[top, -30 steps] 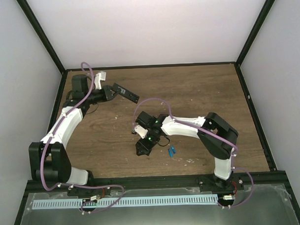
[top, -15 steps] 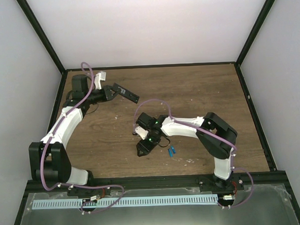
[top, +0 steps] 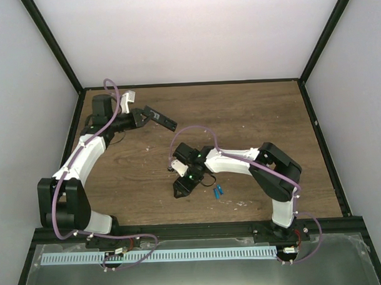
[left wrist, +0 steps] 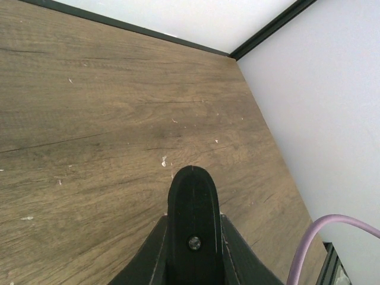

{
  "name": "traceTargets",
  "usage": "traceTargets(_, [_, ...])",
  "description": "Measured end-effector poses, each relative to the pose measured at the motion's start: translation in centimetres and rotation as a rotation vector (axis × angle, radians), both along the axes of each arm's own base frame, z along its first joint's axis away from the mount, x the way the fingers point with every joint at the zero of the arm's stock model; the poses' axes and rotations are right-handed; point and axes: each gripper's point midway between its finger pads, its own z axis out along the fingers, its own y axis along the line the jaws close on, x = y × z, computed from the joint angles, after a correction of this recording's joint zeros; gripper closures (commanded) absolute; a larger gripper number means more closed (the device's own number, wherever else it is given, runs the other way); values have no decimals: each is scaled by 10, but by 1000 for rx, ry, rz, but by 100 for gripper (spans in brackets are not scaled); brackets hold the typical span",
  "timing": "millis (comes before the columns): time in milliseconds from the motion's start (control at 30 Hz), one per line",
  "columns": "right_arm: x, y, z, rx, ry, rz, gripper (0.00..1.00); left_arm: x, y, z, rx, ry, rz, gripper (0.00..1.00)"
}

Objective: Load the batteries into the remote control

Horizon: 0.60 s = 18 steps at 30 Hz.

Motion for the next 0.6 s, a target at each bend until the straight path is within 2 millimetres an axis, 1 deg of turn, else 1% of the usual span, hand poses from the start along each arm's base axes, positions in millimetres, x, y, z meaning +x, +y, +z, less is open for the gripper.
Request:
traceTargets(167, [2,2,-1,9,-14,2,40,0,0,-2,-4,9,2,100])
traceTargets(333, [7,2,-1,7,-36,-5,40,0,0,-2,-4,10,3,100])
traceTargets(600, [8,2,-1,-1,-56,-6,39,1,0,-2,-5,12,3,100])
